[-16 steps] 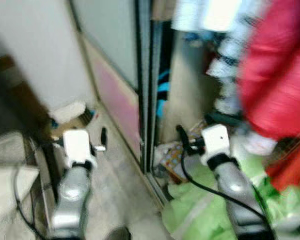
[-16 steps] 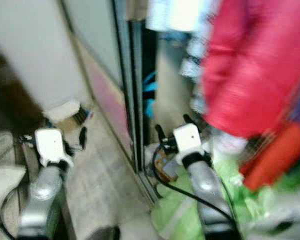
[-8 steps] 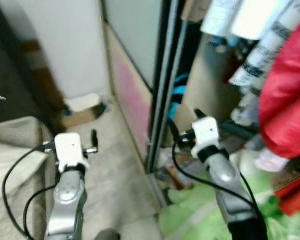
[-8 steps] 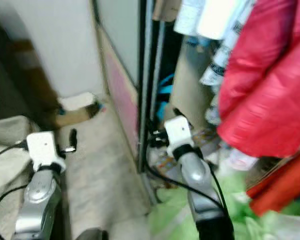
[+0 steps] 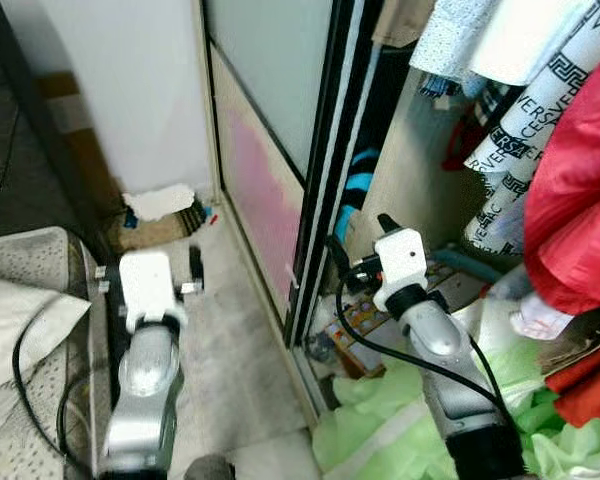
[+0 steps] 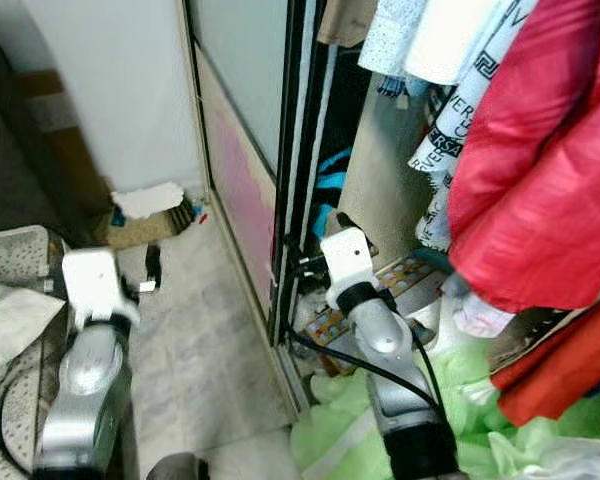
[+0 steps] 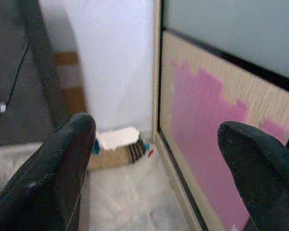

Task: Clean up the room

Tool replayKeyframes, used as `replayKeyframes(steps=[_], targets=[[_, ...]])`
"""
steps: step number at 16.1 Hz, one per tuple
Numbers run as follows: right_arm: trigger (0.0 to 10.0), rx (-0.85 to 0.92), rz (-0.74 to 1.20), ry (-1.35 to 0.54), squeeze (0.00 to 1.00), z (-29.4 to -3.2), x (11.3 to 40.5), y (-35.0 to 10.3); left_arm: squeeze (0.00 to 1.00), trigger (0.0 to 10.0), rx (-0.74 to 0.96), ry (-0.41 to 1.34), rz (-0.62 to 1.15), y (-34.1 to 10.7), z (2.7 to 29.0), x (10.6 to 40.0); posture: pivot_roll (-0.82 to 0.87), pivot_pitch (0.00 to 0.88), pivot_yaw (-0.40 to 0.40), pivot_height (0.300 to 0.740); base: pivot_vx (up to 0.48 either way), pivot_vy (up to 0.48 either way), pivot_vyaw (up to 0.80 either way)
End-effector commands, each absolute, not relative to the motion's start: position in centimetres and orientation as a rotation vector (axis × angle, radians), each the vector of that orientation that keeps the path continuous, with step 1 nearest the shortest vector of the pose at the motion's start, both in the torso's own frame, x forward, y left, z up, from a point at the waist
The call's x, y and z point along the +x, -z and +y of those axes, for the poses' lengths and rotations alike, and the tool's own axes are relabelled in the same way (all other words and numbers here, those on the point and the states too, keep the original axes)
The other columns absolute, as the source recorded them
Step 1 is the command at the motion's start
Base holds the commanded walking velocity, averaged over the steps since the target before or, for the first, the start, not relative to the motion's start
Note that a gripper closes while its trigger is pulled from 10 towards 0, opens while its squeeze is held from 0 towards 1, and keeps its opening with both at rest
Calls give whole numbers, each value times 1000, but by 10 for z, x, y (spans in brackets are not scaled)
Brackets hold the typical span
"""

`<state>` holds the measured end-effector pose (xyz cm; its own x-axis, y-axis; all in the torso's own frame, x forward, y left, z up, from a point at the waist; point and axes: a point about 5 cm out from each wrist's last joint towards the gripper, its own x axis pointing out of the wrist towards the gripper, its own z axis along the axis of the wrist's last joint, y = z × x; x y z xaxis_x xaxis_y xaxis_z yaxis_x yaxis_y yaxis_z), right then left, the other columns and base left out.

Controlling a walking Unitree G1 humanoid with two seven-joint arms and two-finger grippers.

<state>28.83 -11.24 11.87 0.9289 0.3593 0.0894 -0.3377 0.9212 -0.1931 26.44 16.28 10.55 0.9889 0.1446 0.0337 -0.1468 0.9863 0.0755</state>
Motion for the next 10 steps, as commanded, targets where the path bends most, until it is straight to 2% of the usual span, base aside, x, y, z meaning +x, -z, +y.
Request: replayKeyframes(steps=[1, 7, 10], targets=[[10000, -165, -140, -309, 0, -118, 288, -122, 0, 10000, 94, -98, -15, -106, 157, 265, 81, 0, -32, 740, 0, 0, 0], [10000, -106, -47, -199, 0, -131, 284, -102, 0, 10000, 85, -17, 59, -92, 150, 266, 70, 0, 5, 740, 0, 0, 0], [10000, -99, -60, -197, 0, -127, 287, -106, 0, 10000, 80, -22, 56, -92, 150, 269, 67, 0, 2, 740, 0, 0, 708]])
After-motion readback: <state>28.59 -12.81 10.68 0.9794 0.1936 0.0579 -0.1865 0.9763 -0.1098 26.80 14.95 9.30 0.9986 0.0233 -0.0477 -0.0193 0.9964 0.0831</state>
